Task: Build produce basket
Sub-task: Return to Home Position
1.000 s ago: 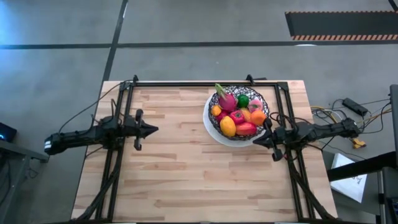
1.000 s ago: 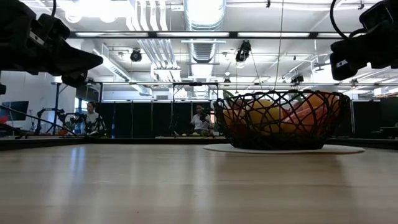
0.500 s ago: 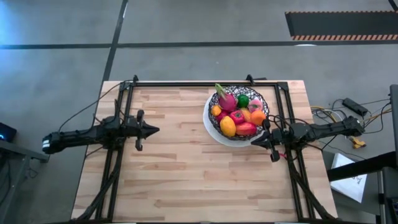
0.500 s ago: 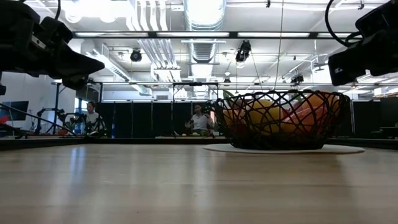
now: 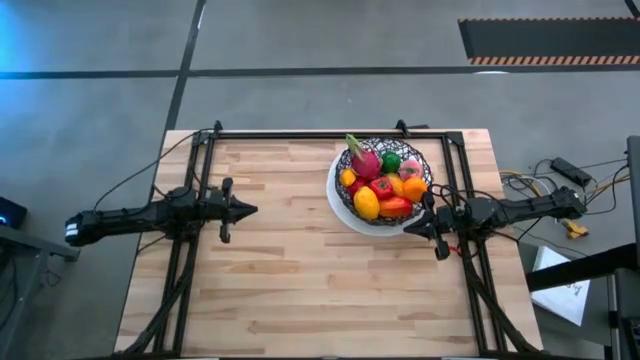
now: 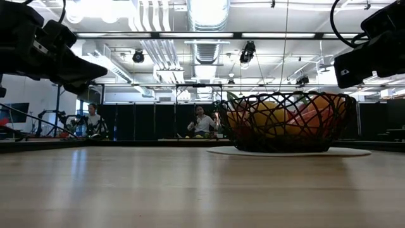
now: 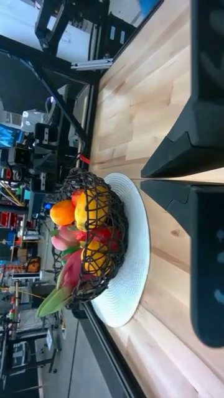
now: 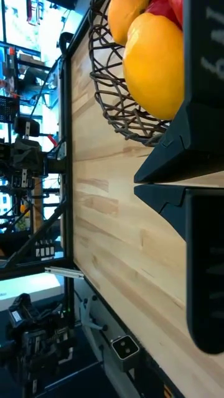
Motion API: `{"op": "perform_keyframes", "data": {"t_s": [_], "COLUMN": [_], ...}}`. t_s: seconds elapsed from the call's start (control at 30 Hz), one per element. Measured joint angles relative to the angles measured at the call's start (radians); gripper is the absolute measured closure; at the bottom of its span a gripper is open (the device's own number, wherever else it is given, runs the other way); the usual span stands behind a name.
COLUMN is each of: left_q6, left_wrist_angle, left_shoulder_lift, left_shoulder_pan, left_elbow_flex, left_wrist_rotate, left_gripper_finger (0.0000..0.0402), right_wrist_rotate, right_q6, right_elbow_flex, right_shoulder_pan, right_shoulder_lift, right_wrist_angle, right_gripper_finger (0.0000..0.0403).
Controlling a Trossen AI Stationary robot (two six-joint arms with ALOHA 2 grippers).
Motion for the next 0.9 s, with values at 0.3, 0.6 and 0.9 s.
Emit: {"op": "perform_keyframes", "data": {"t_s": [0.3,0.6,0.9], "left_q6": [0.000,0.000,0.000], "left_wrist_angle": [0.000,0.000,0.000], "left_shoulder_lift": [0.011,0.009,0.009], "left_shoulder_pan": [0.000,0.000,0.000], "left_elbow_flex": [0.000,0.000,0.000], "left_wrist_rotate": [0.000,-0.001,-0.001], "left_gripper_finger": [0.0402,0.0402,0.0402], "right_wrist_rotate": [0.000,0.000,0.000], "right_q6": [0.000,0.000,0.000], "right_elbow_flex": [0.000,0.000,0.000], "right_shoulder_pan": [0.000,0.000,0.000], "right_shoulder_lift": [0.000,0.000,0.000], "right_wrist_angle": [0.001,0.002,0.002], "right_gripper_finger": [0.0394,0.0394,0.0394]}}
